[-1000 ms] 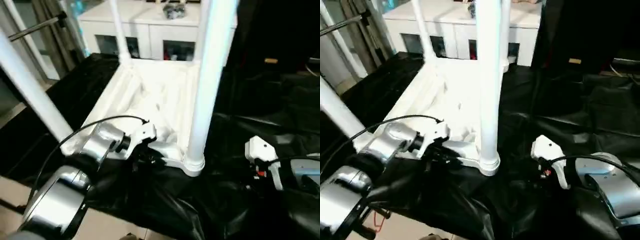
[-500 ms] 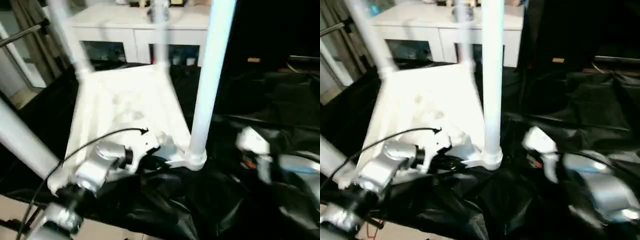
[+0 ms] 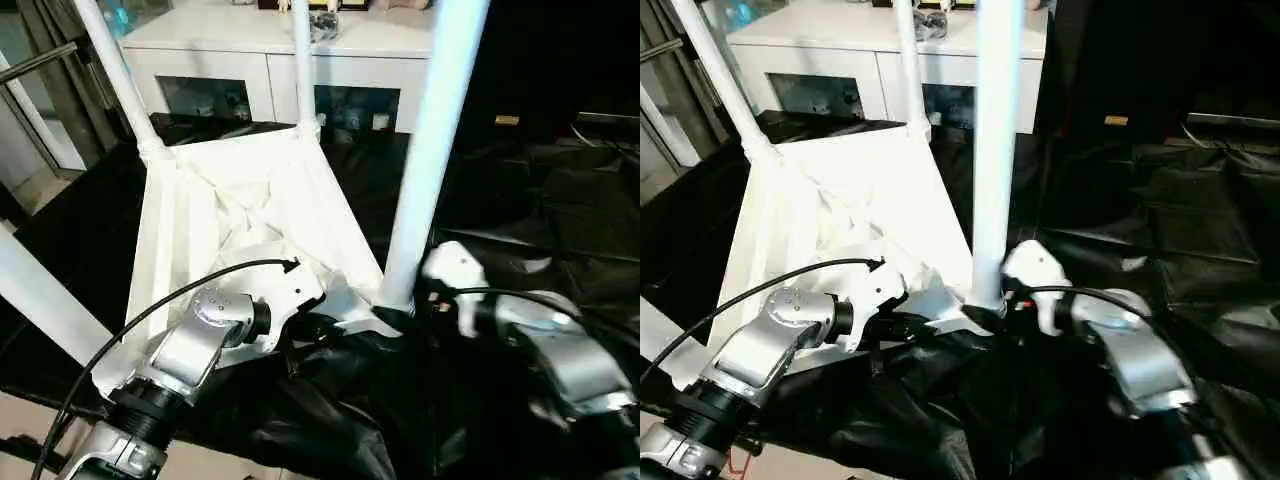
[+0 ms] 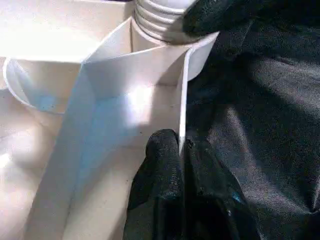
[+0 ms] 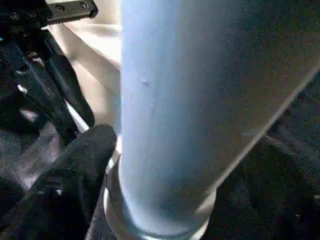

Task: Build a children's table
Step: Rotate leg to tighten

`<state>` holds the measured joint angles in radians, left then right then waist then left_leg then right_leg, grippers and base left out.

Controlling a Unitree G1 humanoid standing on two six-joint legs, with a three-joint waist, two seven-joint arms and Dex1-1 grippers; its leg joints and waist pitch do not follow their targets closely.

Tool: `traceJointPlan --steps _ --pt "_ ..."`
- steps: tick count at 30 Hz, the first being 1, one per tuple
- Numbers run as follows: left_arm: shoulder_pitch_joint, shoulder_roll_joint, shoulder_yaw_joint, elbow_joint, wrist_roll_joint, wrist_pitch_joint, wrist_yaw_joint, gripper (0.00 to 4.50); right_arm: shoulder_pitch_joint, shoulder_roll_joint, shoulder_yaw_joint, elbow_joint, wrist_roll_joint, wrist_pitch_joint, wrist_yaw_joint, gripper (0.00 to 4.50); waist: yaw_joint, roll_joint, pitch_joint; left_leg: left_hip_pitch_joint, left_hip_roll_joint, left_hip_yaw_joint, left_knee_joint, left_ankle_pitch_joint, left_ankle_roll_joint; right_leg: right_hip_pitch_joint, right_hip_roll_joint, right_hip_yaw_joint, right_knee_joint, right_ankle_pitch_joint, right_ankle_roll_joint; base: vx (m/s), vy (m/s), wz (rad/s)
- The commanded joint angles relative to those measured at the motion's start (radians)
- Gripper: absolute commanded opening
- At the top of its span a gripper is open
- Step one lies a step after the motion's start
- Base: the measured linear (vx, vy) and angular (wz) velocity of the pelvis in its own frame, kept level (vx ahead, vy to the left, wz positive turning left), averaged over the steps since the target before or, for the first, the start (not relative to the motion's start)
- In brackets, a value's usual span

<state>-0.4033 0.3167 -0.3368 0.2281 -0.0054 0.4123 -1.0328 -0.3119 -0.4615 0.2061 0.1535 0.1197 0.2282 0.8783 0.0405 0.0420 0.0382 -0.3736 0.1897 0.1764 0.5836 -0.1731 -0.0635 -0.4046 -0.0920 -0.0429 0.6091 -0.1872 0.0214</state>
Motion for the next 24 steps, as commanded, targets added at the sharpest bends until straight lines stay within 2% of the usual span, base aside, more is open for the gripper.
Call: traceJointPlan --steps 1,2,4,5,7,8,13,17,19,20,23,24 --pt "0.026 0.004 0.007 0.028 -0.030 -0.002 0.001 0.00 -0.016 0.003 0.013 0.023 -0.006 -0.018 0.002 3.79 0.006 -0.038 -0.046 -0.001 0.024 -0.005 -0.068 -0.266 0.061 0.038 -0.039 0.028 -0.093 -0.385 -0.161 0.000 0.000 0.00" --pt "0.026 0.006 0.007 0.030 -0.029 -0.003 0.000 0.00 -0.019 0.003 0.016 0.030 -0.007 -0.023 0.004 3.74 0.003 -0.043 -0.046 -0.001 0.024 -0.005 -0.068 -0.276 0.056 0.038 -0.038 0.028 -0.095 -0.404 -0.155 0.000 0.000 0.00" --pt "0.027 0.007 0.008 0.028 -0.029 -0.001 0.000 0.00 -0.022 0.005 0.017 0.039 -0.009 -0.028 0.008 3.62 0.002 -0.041 -0.045 0.000 0.025 -0.006 -0.070 -0.285 0.049 0.036 -0.039 0.029 -0.096 -0.415 -0.150 0.000 0.000 0.00" --pt "0.027 0.009 0.010 0.027 -0.029 0.001 -0.001 0.00 -0.027 0.008 0.018 0.052 -0.013 -0.038 0.013 3.48 0.001 -0.047 -0.045 -0.002 0.025 -0.007 -0.070 -0.289 0.049 0.036 -0.039 0.028 -0.095 -0.420 -0.148 0.000 0.000 0.00" --pt "0.024 0.016 0.016 0.029 -0.028 0.003 -0.002 0.00 -0.039 0.014 0.025 0.086 -0.019 -0.057 0.028 3.27 0.000 -0.050 -0.045 0.001 0.025 -0.007 -0.070 -0.301 0.048 0.034 -0.041 0.028 -0.098 -0.440 -0.143 0.000 0.000 0.00" --pt "0.024 0.017 0.017 0.030 -0.028 0.003 -0.001 0.00 -0.041 0.015 0.027 0.092 -0.021 -0.061 0.031 3.27 -0.002 -0.049 -0.043 -0.002 0.025 -0.007 -0.071 -0.302 0.047 0.035 -0.040 0.028 -0.099 -0.448 -0.143 0.000 0.000 0.00" --pt "0.023 0.024 0.018 0.034 -0.030 0.000 -0.002 0.00 -0.050 0.026 0.029 0.122 -0.024 -0.071 0.028 2.80 -0.002 -0.051 -0.043 0.000 0.025 -0.007 -0.071 -0.302 0.046 0.033 -0.040 0.029 -0.099 -0.451 -0.139 0.000 0.000 0.00" --pt "0.022 0.023 0.023 0.034 -0.033 0.008 0.004 0.00 -0.049 0.042 0.026 0.140 -0.019 -0.072 0.021 2.72 -0.003 -0.055 -0.043 -0.002 0.025 -0.007 -0.072 -0.301 0.045 0.034 -0.040 0.028 -0.100 -0.456 -0.138 0.000 0.000 0.00" --pt "0.014 0.005 0.039 0.041 -0.032 0.024 0.041 0.00 -0.038 0.077 0.009 0.153 -0.006 -0.067 -0.017 2.72 -0.005 -0.053 -0.041 0.001 0.024 -0.007 -0.073 -0.314 0.039 0.031 -0.040 0.028 -0.103 -0.486 -0.132 0.000 0.000 0.00" --pt "0.007 -0.009 0.047 0.049 -0.027 0.030 0.071 0.00 -0.032 0.096 -0.001 0.160 -0.002 -0.064 -0.049 2.71 -0.007 -0.054 -0.040 -0.003 0.022 -0.009 -0.075 -0.319 0.032 0.033 -0.040 0.026 -0.105 -0.507 -0.125 0.000 0.000 0.00" --pt "-0.015 -0.070 0.076 0.079 -0.012 0.049 0.183 0.00 -0.003 0.162 -0.026 0.164 -0.005 -0.045 -0.166 2.70 -0.007 -0.055 -0.038 0.006 0.021 -0.009 -0.074 -0.345 0.021 0.025 -0.038 0.025 -0.112 -0.547 -0.110 0.000 0.000 0.00" --pt "-0.025 -0.095 0.084 0.093 -0.006 0.054 0.227 0.00 0.011 0.191 -0.035 0.161 -0.006 -0.032 -0.212 2.70 -0.006 -0.051 -0.039 0.014 0.021 -0.007 -0.073 -0.353 0.016 0.019 -0.037 0.029 -0.117 -0.542 -0.113 0.000 0.000 0.00"
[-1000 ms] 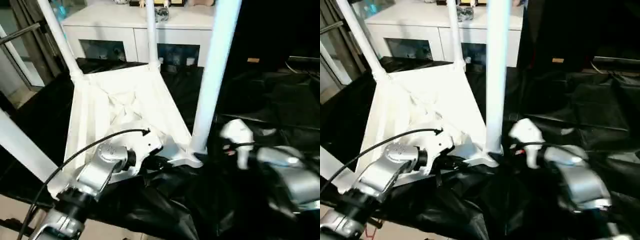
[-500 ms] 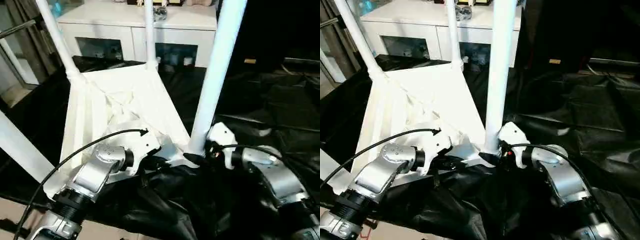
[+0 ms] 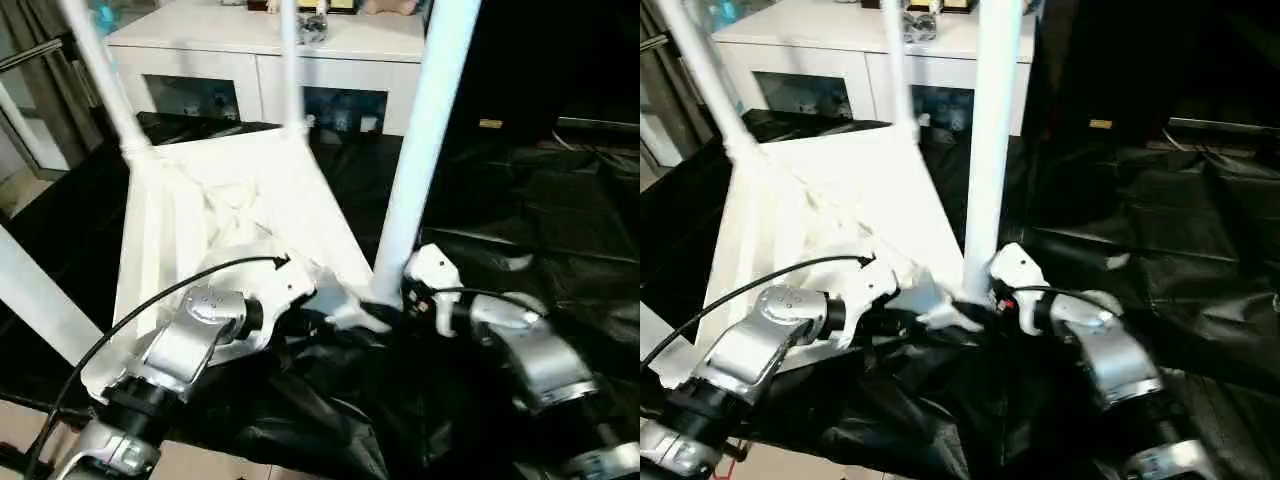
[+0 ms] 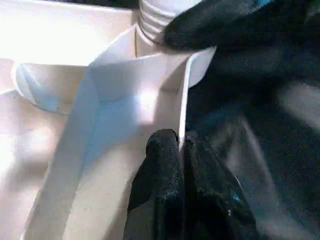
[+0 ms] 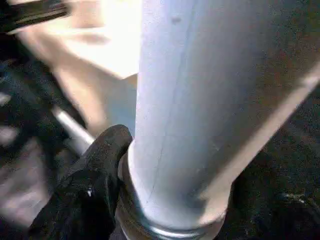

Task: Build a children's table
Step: Rotate leg to tighten

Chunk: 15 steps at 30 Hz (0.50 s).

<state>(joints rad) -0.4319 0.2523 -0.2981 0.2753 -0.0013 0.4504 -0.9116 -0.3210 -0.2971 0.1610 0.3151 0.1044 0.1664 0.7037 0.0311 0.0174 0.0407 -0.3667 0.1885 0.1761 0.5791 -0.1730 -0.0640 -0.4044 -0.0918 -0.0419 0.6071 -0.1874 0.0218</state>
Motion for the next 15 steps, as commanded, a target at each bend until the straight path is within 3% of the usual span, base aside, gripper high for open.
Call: traceJointPlan --steps 1,2,4,5,7,8,9,10,12,15 --pt "-0.015 -0.083 0.051 0.077 0.001 0.018 0.175 0.00 0.044 0.089 0.004 -0.005 -0.001 0.058 -0.132 2.70 0.006 -0.017 -0.043 0.009 0.021 -0.007 -0.069 -0.348 0.012 0.019 -0.036 0.029 -0.113 -0.525 -0.117 0.000 0.000 0.00" --pt "-0.025 -0.114 0.049 0.096 0.009 0.016 0.212 0.00 0.055 0.126 0.008 -0.003 -0.019 0.070 -0.193 2.69 0.002 -0.019 -0.041 0.006 0.021 -0.008 -0.074 -0.354 0.008 0.020 -0.033 0.027 -0.115 -0.510 -0.119 0.000 0.000 0.00" --pt "-0.034 -0.145 0.033 0.111 0.016 0.024 0.227 0.00 0.059 0.168 0.020 0.008 -0.048 0.081 -0.264 2.69 0.003 -0.002 -0.045 0.007 0.023 -0.015 -0.080 -0.376 -0.002 0.026 -0.034 0.023 -0.113 -0.489 -0.119 0.000 0.000 0.00" --pt "-0.038 -0.164 0.004 0.119 0.026 0.032 0.219 0.00 0.061 0.206 0.036 0.007 -0.057 0.087 -0.292 2.69 0.001 0.002 -0.044 0.008 0.021 -0.014 -0.081 -0.397 -0.005 0.024 -0.033 0.023 -0.117 -0.483 -0.118 0.000 0.000 0.00" --pt "-0.039 -0.170 -0.009 0.121 0.032 0.032 0.216 0.00 0.064 0.221 0.041 0.001 -0.052 0.087 -0.289 2.69 -0.001 -0.002 -0.043 0.008 0.020 -0.016 -0.084 -0.419 -0.003 0.024 -0.034 0.022 -0.121 -0.504 -0.110 0.000 0.000 0.00" --pt "-0.039 -0.174 -0.023 0.125 0.038 0.028 0.211 0.00 0.069 0.236 0.045 -0.012 -0.040 0.089 -0.279 3.04 0.000 0.015 -0.044 0.014 0.021 -0.020 -0.086 -0.455 -0.007 0.022 -0.036 0.022 -0.125 -0.527 -0.097 0.000 0.000 0.00" --pt "-0.039 -0.174 -0.023 0.125 0.038 0.028 0.211 0.00 0.069 0.236 0.045 -0.012 -0.040 0.089 -0.279 3.04 -0.005 0.007 -0.046 0.011 0.022 -0.021 -0.088 -0.461 -0.007 0.027 -0.035 0.019 -0.127 -0.510 -0.096 0.000 0.000 0.00" --pt "-0.038 -0.175 -0.035 0.125 0.039 0.026 0.197 0.00 0.076 0.242 0.057 -0.037 -0.025 0.084 -0.250 3.25 -0.003 0.007 -0.047 0.011 0.022 -0.021 -0.090 -0.459 -0.006 0.030 -0.035 0.019 -0.127 -0.499 -0.096 0.000 0.000 0.00" --pt "-0.047 -0.159 -0.055 0.141 0.044 0.000 0.149 0.00 0.080 0.229 0.053 -0.092 -0.006 0.098 -0.209 3.44 -0.003 0.020 -0.049 0.014 0.023 -0.021 -0.092 -0.464 -0.004 0.029 -0.034 0.022 -0.126 -0.450 -0.109 0.000 0.000 0.00" --pt "-0.052 -0.110 -0.071 0.142 0.042 -0.040 0.073 0.00 0.067 0.139 0.059 -0.129 -0.016 0.078 -0.123 3.60 -0.004 0.018 -0.055 0.007 0.022 -0.018 -0.089 -0.429 0.009 0.037 -0.035 0.025 -0.120 -0.401 -0.123 0.000 0.000 0.00"
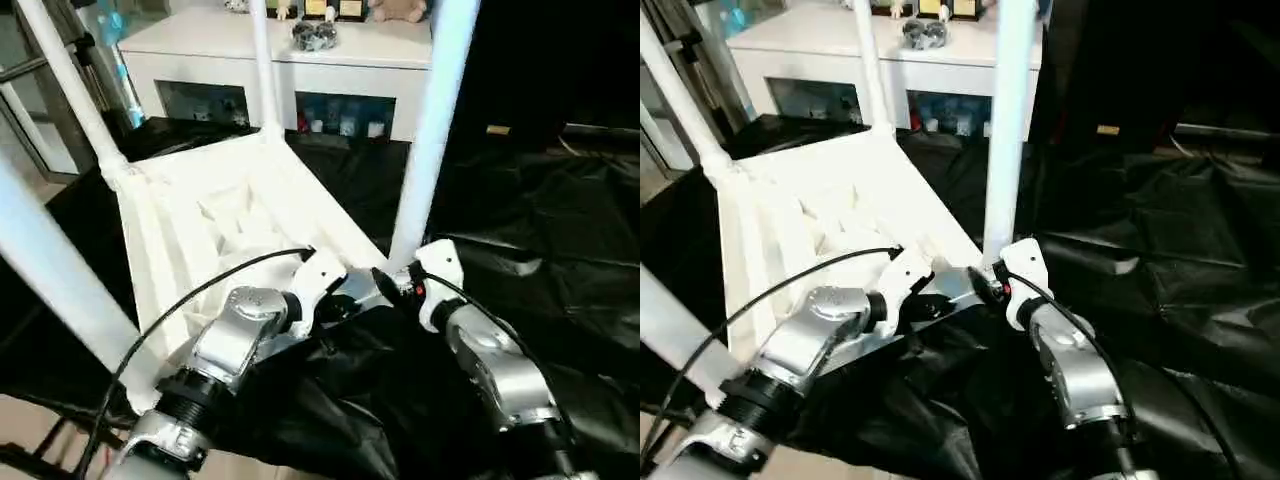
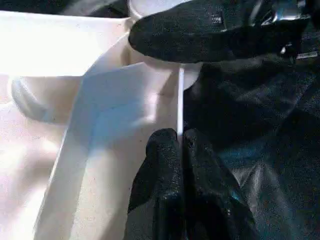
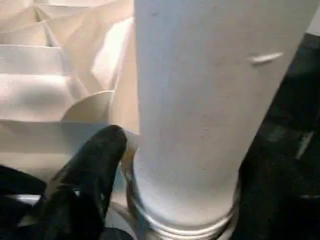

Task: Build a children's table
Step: Rotate leg to tighten

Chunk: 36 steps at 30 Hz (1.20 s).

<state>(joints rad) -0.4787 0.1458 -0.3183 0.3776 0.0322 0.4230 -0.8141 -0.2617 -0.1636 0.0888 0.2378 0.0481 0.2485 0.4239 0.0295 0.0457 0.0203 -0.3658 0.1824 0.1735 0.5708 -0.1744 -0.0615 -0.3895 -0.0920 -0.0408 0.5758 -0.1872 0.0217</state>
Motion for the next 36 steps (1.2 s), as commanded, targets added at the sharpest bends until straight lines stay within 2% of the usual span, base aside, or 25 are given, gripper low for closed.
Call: traceJointPlan --steps 1,2,4,5,6,7,9,10,12,14,16,18,21,23,25,26,28,29,30,33,34,36 --pt "-0.005 0.000 -0.051 0.039 0.007 -0.014 -0.032 0.00 0.007 -0.002 0.132 -0.054 0.040 -0.006 0.165 3.60 0.001 -0.010 -0.035 0.006 0.029 -0.016 -0.081 -0.412 0.011 0.025 -0.037 0.024 -0.088 -0.384 -0.128 0.000 0.000 0.00" --pt "0.001 0.037 -0.057 0.020 -0.010 -0.033 -0.104 0.00 0.003 -0.077 0.131 -0.076 0.053 -0.018 0.257 3.60 0.005 -0.017 -0.038 0.004 0.030 -0.014 -0.077 -0.378 0.023 0.030 -0.037 0.025 -0.083 -0.337 -0.142 0.000 0.000 0.00" --pt "0.011 0.080 -0.060 -0.002 -0.025 -0.062 -0.178 0.00 0.005 -0.150 0.122 -0.097 0.093 -0.018 0.371 3.60 0.005 -0.022 -0.038 0.001 0.032 -0.007 -0.074 -0.347 0.047 0.029 -0.037 0.028 -0.078 -0.301 -0.167 0.000 0.000 0.00" --pt "0.017 0.100 -0.059 -0.014 -0.034 -0.074 -0.209 0.00 0.008 -0.181 0.121 -0.113 0.117 -0.005 0.426 3.60 0.006 -0.030 -0.041 -0.001 0.033 -0.006 -0.070 -0.319 0.060 0.034 -0.039 0.026 -0.075 -0.281 -0.182 0.000 0.000 0.00" --pt "0.023 0.117 -0.057 -0.024 -0.041 -0.080 -0.234 0.00 0.012 -0.207 0.122 -0.126 0.134 0.004 0.472 3.60 0.012 -0.025 -0.041 0.000 0.034 -0.006 -0.069 -0.299 0.066 0.035 -0.041 0.026 -0.070 -0.262 -0.190 0.000 0.000 0.00" --pt "0.030 0.136 -0.057 -0.034 -0.050 -0.103 -0.268 0.00 0.016 -0.237 0.127 -0.136 0.144 0.008 0.518 3.60 0.015 -0.028 -0.043 0.002 0.037 -0.002 -0.065 -0.261 0.083 0.034 -0.041 0.027 -0.067 -0.215 -0.204 0.000 0.000 0.00" --pt "0.041 0.160 -0.056 -0.050 -0.067 -0.125 -0.315 0.00 0.021 -0.272 0.132 -0.142 0.150 0.009 0.574 3.60 0.017 -0.025 -0.045 -0.006 0.039 -0.003 -0.062 -0.200 0.099 0.041 -0.040 0.024 -0.055 -0.146 -0.225 0.000 0.000 0.00" --pt "0.044 0.170 -0.055 -0.054 -0.071 -0.127 -0.328 0.00 0.020 -0.281 0.133 -0.140 0.150 0.009 0.591 3.60 0.019 -0.024 -0.046 -0.003 0.040 -0.001 -0.060 -0.176 0.105 0.039 -0.040 0.023 -0.050 -0.106 -0.241 0.000 0.000 0.00" --pt "0.056 0.229 -0.066 -0.068 -0.078 -0.151 -0.397 0.00 0.015 -0.320 0.140 -0.132 0.162 0.010 0.666 3.60 0.023 -0.023 -0.050 0.000 0.040 -0.002 -0.056 -0.148 0.115 0.040 -0.038 0.022 -0.043 -0.060 -0.261 0.000 0.000 0.00" --pt "0.063 0.257 -0.076 -0.076 -0.085 -0.168 -0.443 0.00 0.013 -0.332 0.143 -0.137 0.180 0.027 0.695 3.60 0.028 -0.021 -0.048 0.000 0.042 0.001 -0.055 -0.135 0.125 0.040 -0.037 0.021 -0.038 -0.028 -0.276 0.000 0.000 0.00" --pt "0.066 0.265 -0.078 -0.081 -0.089 -0.171 -0.460 0.00 0.012 -0.335 0.145 -0.139 0.185 0.033 0.706 3.60 0.031 -0.020 -0.047 0.004 0.043 0.003 -0.055 -0.149 0.118 0.039 -0.037 0.021 -0.039 -0.044 -0.280 0.000 0.000 0.00" --pt "0.071 0.277 -0.079 -0.087 -0.090 -0.177 -0.476 0.00 0.011 -0.348 0.161 -0.145 0.189 0.044 0.734 3.35 0.035 -0.021 -0.045 0.005 0.045 0.004 -0.058 -0.176 0.105 0.038 -0.038 0.021 -0.041 -0.080 -0.277 0.000 0.000 0.00" --pt "0.067 0.277 -0.075 -0.081 -0.088 -0.183 -0.482 0.00 0.011 -0.351 0.177 -0.148 0.183 0.048 0.747 3.23 0.036 -0.022 -0.042 0.009 0.045 0.005 -0.062 -0.216 0.074 0.035 -0.040 0.024 -0.048 -0.144 -0.262 0.000 0.000 0.00" --pt "0.059 0.272 -0.075 -0.068 -0.085 -0.188 -0.474 0.00 0.011 -0.348 0.184 -0.145 0.175 0.044 0.750 3.02 0.035 -0.023 -0.041 0.007 0.044 0.005 -0.063 -0.225 0.064 0.036 -0.041 0.025 -0.049 -0.167 -0.252 0.000 0.000 0.00" --pt "0.052 0.267 -0.075 -0.057 -0.083 -0.194 -0.461 0.00 0.011 -0.340 0.182 -0.142 0.180 0.049 0.747 2.84 0.035 -0.026 -0.041 0.006 0.043 0.005 -0.062 -0.228 0.061 0.035 -0.041 0.026 -0.050 -0.182 -0.243 0.000 0.000 0.00" --pt "0.051 0.261 -0.074 -0.053 -0.082 -0.194 -0.453 0.00 0.012 -0.337 0.179 -0.144 0.184 0.053 0.744 2.84 0.034 -0.031 -0.041 0.006 0.043 0.005 -0.062 -0.225 0.061 0.036 -0.041 0.027 -0.049 -0.189 -0.239 0.000 0.000 0.00" --pt "0.052 0.260 -0.073 -0.053 -0.082 -0.194 -0.452 0.00 0.013 -0.337 0.179 -0.146 0.186 0.054 0.744 2.72 0.036 -0.028 -0.041 0.006 0.043 0.005 -0.061 -0.216 0.062 0.035 -0.041 0.027 -0.049 -0.185 -0.236 0.000 0.000 0.00" --pt "0.052 0.258 -0.072 -0.050 -0.080 -0.195 -0.447 0.00 0.016 -0.335 0.178 -0.148 0.192 0.058 0.742 2.70 0.035 -0.033 -0.042 0.006 0.043 0.005 -0.060 -0.207 0.065 0.036 -0.041 0.027 -0.047 -0.179 -0.236 0.000 0.000 0.00" --pt "0.052 0.254 -0.069 -0.046 -0.078 -0.197 -0.439 0.00 0.019 -0.332 0.176 -0.150 0.197 0.062 0.739 2.69 0.036 -0.032 -0.042 0.005 0.043 0.006 -0.060 -0.201 0.067 0.035 -0.041 0.027 -0.047 -0.175 -0.236 0.000 0.000 0.00" --pt "0.050 0.236 -0.057 -0.029 -0.069 -0.197 -0.396 0.00 0.028 -0.307 0.164 -0.148 0.203 0.063 0.702 2.68 0.033 -0.034 -0.039 0.007 0.043 0.006 -0.061 -0.222 0.062 0.031 -0.040 0.027 -0.052 -0.203 -0.232 0.000 0.000 0.00" --pt "0.041 0.208 -0.039 -0.013 -0.064 -0.177 -0.335 0.00 0.032 -0.275 0.144 -0.134 0.186 0.049 0.630 2.67 0.033 -0.030 -0.038 0.009 0.043 0.006 -0.063 -0.235 0.057 0.030 -0.040 0.028 -0.053 -0.221 -0.228 0.000 0.000 0.00" --pt "0.026 0.169 -0.019 0.006 -0.054 -0.150 -0.253 0.00 0.023 -0.220 0.116 -0.092 0.145 0.040 0.496 2.67 0.028 -0.033 -0.034 0.011 0.042 0.007 -0.066 -0.280 0.034 0.026 -0.040 0.029 -0.062 -0.292 -0.213 0.000 0.000 0.00"
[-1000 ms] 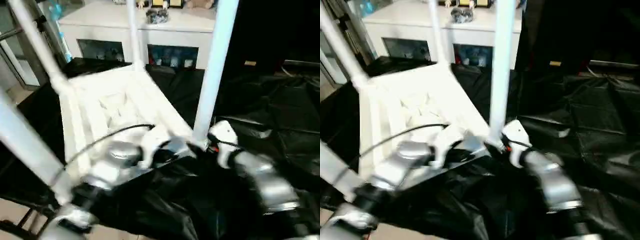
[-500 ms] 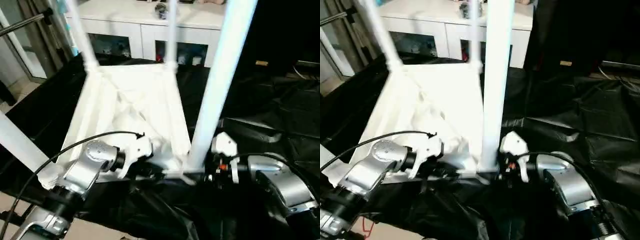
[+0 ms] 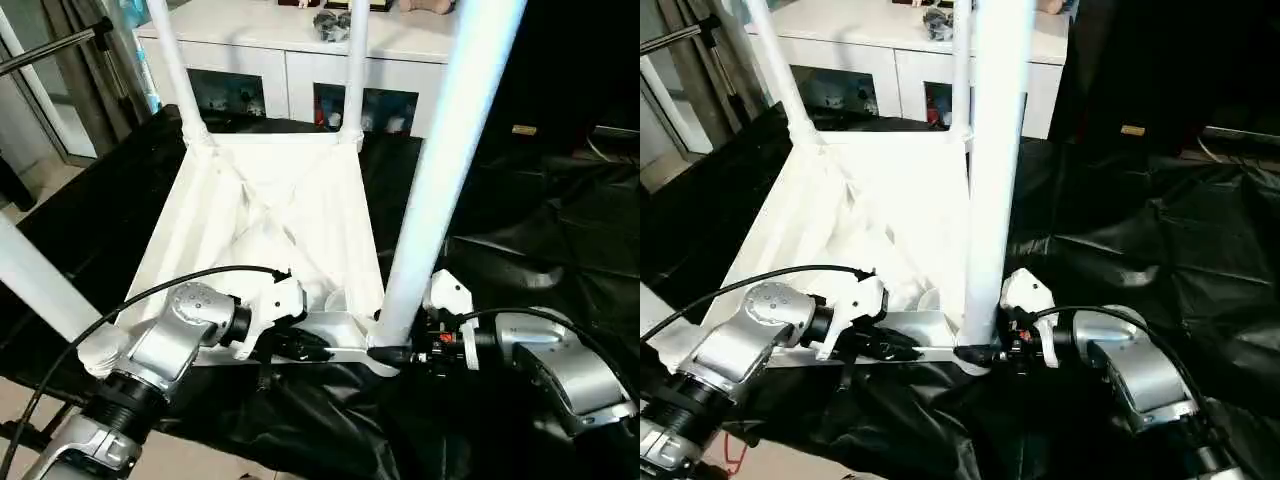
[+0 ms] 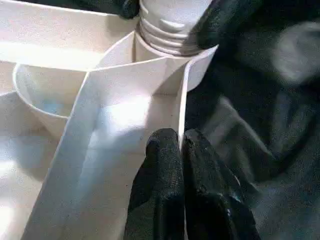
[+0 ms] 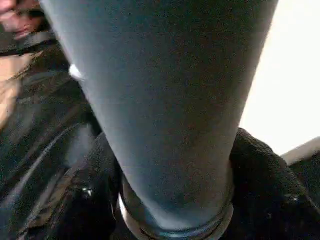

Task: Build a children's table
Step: Rotate leg to tighten

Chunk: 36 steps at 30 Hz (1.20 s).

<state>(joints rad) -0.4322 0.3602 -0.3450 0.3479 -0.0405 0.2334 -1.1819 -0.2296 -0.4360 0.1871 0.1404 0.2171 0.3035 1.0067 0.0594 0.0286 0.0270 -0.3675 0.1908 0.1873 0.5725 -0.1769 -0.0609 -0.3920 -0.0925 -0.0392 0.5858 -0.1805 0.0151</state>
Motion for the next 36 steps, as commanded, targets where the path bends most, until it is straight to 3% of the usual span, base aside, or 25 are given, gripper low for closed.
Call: traceJointPlan --steps 1,2,4,5,6,7,10,11,14,15,19,21,24,25,26,27,29,30,31,34,36 --pt "-0.023 -0.051 0.011 0.038 0.020 0.044 0.128 0.00 -0.011 0.060 0.014 0.012 -0.029 -0.015 -0.107 2.67 -0.003 -0.016 -0.041 0.013 0.032 -0.008 -0.069 -0.290 0.025 0.029 -0.041 0.027 -0.074 -0.328 -0.198 0.000 0.000 0.00" --pt "-0.046 -0.112 0.038 0.062 0.024 0.078 0.231 0.00 -0.034 0.143 -0.026 0.085 -0.060 -0.003 -0.277 2.66 -0.010 -0.018 -0.038 0.013 0.029 -0.011 -0.072 -0.314 0.000 0.025 -0.042 0.026 -0.079 -0.405 -0.172 0.000 0.000 0.00" --pt "-0.065 -0.162 0.050 0.080 0.027 0.099 0.298 0.00 -0.056 0.208 -0.050 0.138 -0.072 0.009 -0.388 2.66 -0.024 -0.017 -0.038 0.010 0.024 -0.019 -0.075 -0.341 -0.027 0.026 -0.043 0.019 -0.083 -0.468 -0.146 -0.059 0.002 -0.08" --pt "-0.070 -0.176 0.051 0.086 0.029 0.102 0.315 0.00 -0.062 0.226 -0.054 0.152 -0.075 0.012 -0.418 2.66 -0.030 -0.023 -0.040 0.004 0.023 -0.021 -0.076 -0.337 -0.026 0.031 -0.042 0.018 -0.087 -0.474 -0.127 -0.056 0.013 -0.11" --pt "-0.079 -0.199 0.052 0.098 0.033 0.105 0.344 0.00 -0.074 0.256 -0.057 0.171 -0.086 0.020 -0.465 2.66 -0.029 -0.021 -0.040 0.006 0.024 -0.021 -0.076 -0.338 -0.019 0.029 -0.043 0.019 -0.089 -0.473 -0.123 0.000 0.000 0.00" --pt "-0.080 -0.201 0.052 0.100 0.034 0.105 0.348 0.00 -0.076 0.259 -0.058 0.174 -0.087 0.021 -0.471 2.66 -0.030 -0.019 -0.038 0.011 0.023 -0.016 -0.072 -0.346 -0.007 0.019 -0.040 0.022 -0.096 -0.471 -0.121 0.000 0.000 0.00" --pt "-0.090 -0.247 0.038 0.109 0.046 0.106 0.382 0.00 -0.106 0.321 -0.048 0.206 -0.109 0.035 -0.551 2.66 -0.028 -0.019 -0.039 0.008 0.022 -0.017 -0.073 -0.328 0.004 0.021 -0.041 0.022 -0.096 -0.477 -0.116 0.000 0.000 0.00" --pt "-0.088 -0.256 0.033 0.104 0.048 0.106 0.382 0.00 -0.109 0.333 -0.042 0.207 -0.112 0.030 -0.553 3.36 -0.029 -0.019 -0.039 0.006 0.023 -0.017 -0.073 -0.329 0.004 0.021 -0.039 0.021 -0.096 -0.468 -0.114 0.000 0.000 0.00" --pt "-0.069 -0.249 0.006 0.065 0.051 0.101 0.331 0.00 -0.112 0.350 -0.028 0.186 -0.104 0.032 -0.507 3.36 -0.028 -0.025 -0.040 0.005 0.024 -0.015 -0.074 -0.320 0.013 0.021 -0.039 0.024 -0.093 -0.437 -0.121 0.000 0.000 0.00" --pt "-0.069 -0.249 0.006 0.065 0.051 0.101 0.331 0.00 -0.112 0.350 -0.028 0.186 -0.104 0.032 -0.507 3.63 -0.027 -0.023 -0.041 0.003 0.025 -0.017 -0.074 -0.314 0.014 0.023 -0.040 0.024 -0.090 -0.425 -0.123 0.000 0.000 0.00" --pt "-0.045 -0.186 -0.006 0.027 0.030 0.076 0.244 0.00 -0.110 0.279 0.003 0.146 -0.107 -0.009 -0.414 3.84 -0.029 -0.016 -0.044 0.000 0.026 -0.014 -0.073 -0.286 0.023 0.029 -0.037 0.024 -0.080 -0.330 -0.149 0.000 0.000 0.00" --pt "-0.040 -0.170 -0.008 0.024 0.027 0.070 0.218 0.00 -0.110 0.256 0.008 0.134 -0.101 -0.013 -0.375 3.84 -0.027 -0.019 -0.046 0.001 0.026 -0.012 -0.070 -0.270 0.032 0.030 -0.037 0.025 -0.077 -0.296 -0.164 0.000 0.000 0.00" --pt "-0.023 -0.101 -0.012 -0.002 0.010 0.037 0.108 0.00 -0.097 0.140 0.029 0.070 -0.068 -0.036 -0.182 3.84 -0.017 -0.017 -0.050 0.003 0.029 -0.009 -0.061 -0.215 0.064 0.033 -0.038 0.027 -0.066 -0.187 -0.198 0.000 0.000 0.00" --pt "-0.022 -0.094 -0.010 -0.007 0.007 0.033 0.092 0.00 -0.095 0.130 0.028 0.063 -0.064 -0.035 -0.157 3.84 -0.019 -0.019 -0.051 -0.002 0.029 -0.009 -0.059 -0.190 0.074 0.039 -0.036 0.026 -0.058 -0.143 -0.212 0.000 0.000 0.00" --pt "-0.022 -0.094 -0.010 -0.007 0.007 0.033 0.091 0.00 -0.095 0.129 0.027 0.062 -0.063 -0.034 -0.155 3.84 -0.017 -0.017 -0.053 0.001 0.029 -0.007 -0.056 -0.167 0.086 0.037 -0.036 0.025 -0.054 -0.099 -0.229 0.000 0.000 0.00" --pt "-0.018 -0.061 -0.014 -0.024 0.002 0.028 0.045 0.00 -0.083 0.071 0.042 0.027 -0.043 -0.029 -0.054 3.84 -0.016 -0.025 -0.054 0.001 0.029 -0.006 -0.054 -0.145 0.097 0.039 -0.035 0.024 -0.049 -0.071 -0.243 0.000 0.000 0.00" --pt "-0.013 -0.032 -0.017 -0.039 -0.006 0.025 0.004 0.00 -0.070 0.013 0.064 -0.001 -0.029 -0.027 0.041 3.84 -0.007 -0.018 -0.056 0.005 0.033 -0.006 -0.050 -0.123 0.117 0.040 -0.035 0.025 -0.042 -0.023 -0.260 0.000 0.000 0.00" --pt "-0.010 -0.023 -0.017 -0.046 -0.012 0.021 -0.012 0.00 -0.066 -0.008 0.075 -0.005 -0.028 -0.024 0.074 3.84 -0.007 -0.023 -0.054 0.004 0.034 -0.006 -0.052 -0.122 0.121 0.041 -0.033 0.024 -0.043 -0.018 -0.265 0.000 0.000 0.00" --pt "-0.010 -0.020 -0.016 -0.047 -0.013 0.020 -0.017 0.00 -0.065 -0.015 0.079 -0.006 -0.028 -0.024 0.084 3.84 -0.002 -0.020 -0.053 0.005 0.034 -0.004 -0.051 -0.132 0.123 0.038 -0.035 0.024 -0.043 -0.031 -0.268 0.000 0.000 0.00" --pt "-0.005 0.000 -0.018 -0.046 -0.023 0.009 -0.044 0.00 -0.064 -0.044 0.108 0.003 -0.037 -0.038 0.132 3.84 0.003 -0.022 -0.047 0.007 0.036 -0.004 -0.056 -0.184 0.096 0.036 -0.038 0.025 -0.050 -0.115 -0.262 0.000 0.000 0.00" --pt "-0.005 0.003 -0.018 -0.046 -0.024 0.012 -0.049 0.00 -0.066 -0.040 0.107 0.006 -0.039 -0.036 0.132 3.58 0.002 -0.020 -0.044 0.007 0.035 -0.005 -0.058 -0.213 0.076 0.034 -0.038 0.027 -0.055 -0.163 -0.252 0.000 0.000 0.00"
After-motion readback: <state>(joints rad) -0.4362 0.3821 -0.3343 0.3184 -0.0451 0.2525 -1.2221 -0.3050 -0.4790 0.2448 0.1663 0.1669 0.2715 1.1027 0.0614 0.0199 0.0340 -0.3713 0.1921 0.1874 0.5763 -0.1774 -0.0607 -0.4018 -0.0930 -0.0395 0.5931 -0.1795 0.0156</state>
